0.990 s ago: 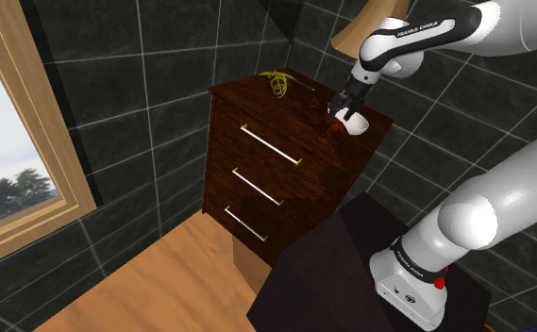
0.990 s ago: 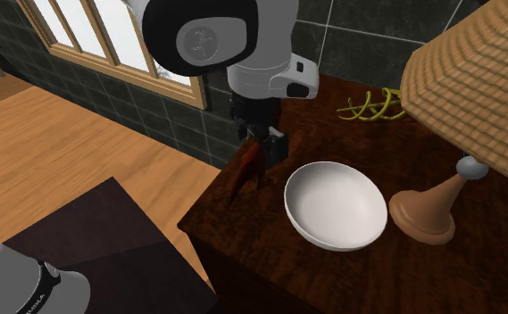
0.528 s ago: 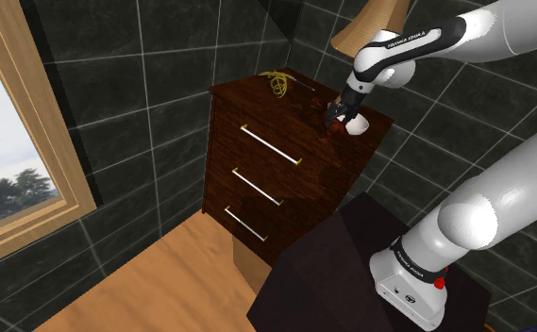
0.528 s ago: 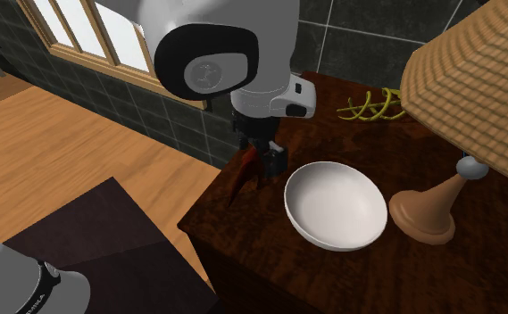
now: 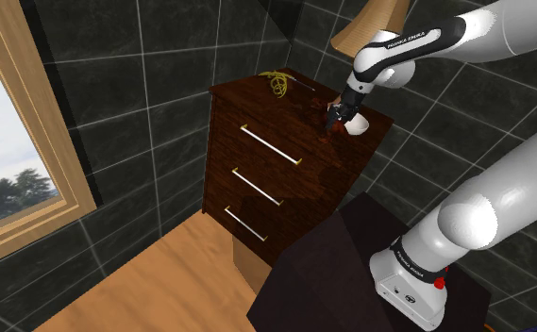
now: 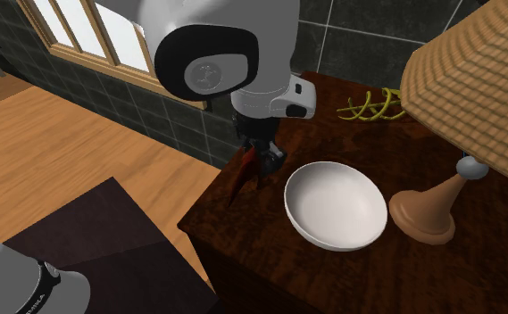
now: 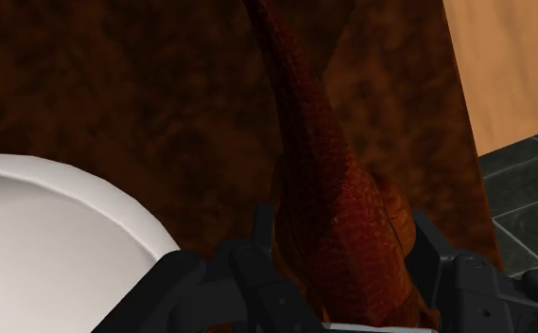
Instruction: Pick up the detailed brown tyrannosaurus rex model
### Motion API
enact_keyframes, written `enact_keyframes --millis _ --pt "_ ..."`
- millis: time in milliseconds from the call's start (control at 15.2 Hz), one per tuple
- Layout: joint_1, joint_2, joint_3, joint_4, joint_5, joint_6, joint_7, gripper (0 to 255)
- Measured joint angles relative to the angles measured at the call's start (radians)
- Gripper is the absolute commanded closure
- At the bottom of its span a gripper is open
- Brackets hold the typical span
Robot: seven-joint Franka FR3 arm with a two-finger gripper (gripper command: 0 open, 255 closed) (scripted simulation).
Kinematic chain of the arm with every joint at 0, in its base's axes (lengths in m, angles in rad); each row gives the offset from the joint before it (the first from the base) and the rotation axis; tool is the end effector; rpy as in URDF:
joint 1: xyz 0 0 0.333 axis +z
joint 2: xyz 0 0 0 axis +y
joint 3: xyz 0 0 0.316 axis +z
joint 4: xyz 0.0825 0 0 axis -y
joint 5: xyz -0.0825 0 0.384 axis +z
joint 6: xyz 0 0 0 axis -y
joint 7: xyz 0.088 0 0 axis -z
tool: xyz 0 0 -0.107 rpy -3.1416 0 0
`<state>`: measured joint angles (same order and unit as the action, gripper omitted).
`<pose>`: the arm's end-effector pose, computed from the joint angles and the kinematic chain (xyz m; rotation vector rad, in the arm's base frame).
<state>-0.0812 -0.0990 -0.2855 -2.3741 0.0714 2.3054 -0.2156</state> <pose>0.4563 -0.1739 0.3637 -3.0551 0.3024 -0.0736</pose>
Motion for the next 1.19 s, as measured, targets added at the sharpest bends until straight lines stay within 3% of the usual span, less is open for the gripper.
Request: enact_keyframes --millis 330,1188 --pt "-0.001 -0.017 0.001 0.010 -0.008 -0.028 0.006 255" --pt "-0.004 -0.098 0.011 0.106 -0.039 -0.200 0.040 255"
